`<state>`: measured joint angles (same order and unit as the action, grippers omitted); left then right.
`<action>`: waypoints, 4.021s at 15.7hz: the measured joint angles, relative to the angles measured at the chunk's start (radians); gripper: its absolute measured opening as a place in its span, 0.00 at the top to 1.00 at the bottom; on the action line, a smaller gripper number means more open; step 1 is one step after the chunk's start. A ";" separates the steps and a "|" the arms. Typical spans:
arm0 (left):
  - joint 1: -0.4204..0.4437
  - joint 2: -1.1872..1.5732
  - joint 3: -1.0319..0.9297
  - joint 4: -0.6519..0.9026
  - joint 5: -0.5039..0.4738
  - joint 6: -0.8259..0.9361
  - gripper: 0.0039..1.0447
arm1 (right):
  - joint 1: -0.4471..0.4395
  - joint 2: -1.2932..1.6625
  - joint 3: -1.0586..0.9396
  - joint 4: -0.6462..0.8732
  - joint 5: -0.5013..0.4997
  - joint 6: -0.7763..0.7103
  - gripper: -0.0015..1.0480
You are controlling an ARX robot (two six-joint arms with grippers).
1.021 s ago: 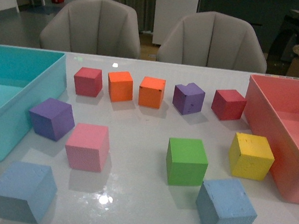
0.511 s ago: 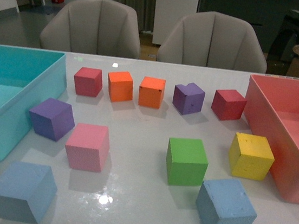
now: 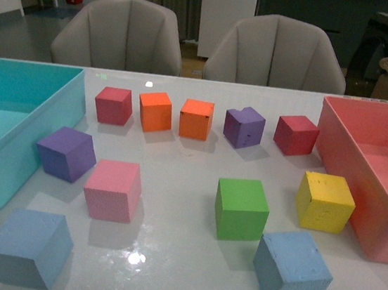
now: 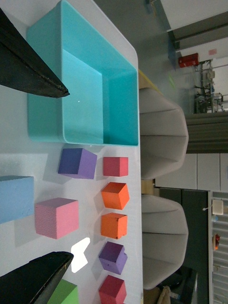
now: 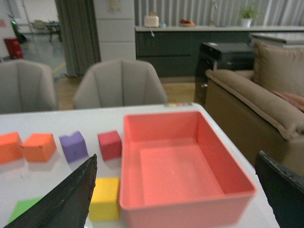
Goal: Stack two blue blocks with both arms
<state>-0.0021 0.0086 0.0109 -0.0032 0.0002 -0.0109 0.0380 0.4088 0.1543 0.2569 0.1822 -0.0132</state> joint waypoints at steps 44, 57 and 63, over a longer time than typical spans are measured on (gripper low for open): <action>0.000 0.000 0.000 0.000 0.000 0.000 0.06 | 0.352 1.437 0.930 -0.233 -0.108 0.173 0.57; 0.000 0.000 0.000 0.000 0.000 0.000 0.06 | 0.407 1.898 1.547 -0.482 -0.159 0.230 0.58; 0.000 0.000 0.000 0.000 0.000 0.000 0.06 | 0.440 2.038 1.748 -0.630 -0.152 0.406 0.58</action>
<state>-0.0021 0.0086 0.0109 -0.0029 0.0002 -0.0109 0.4782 2.4470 1.9026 -0.3729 0.0299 0.3931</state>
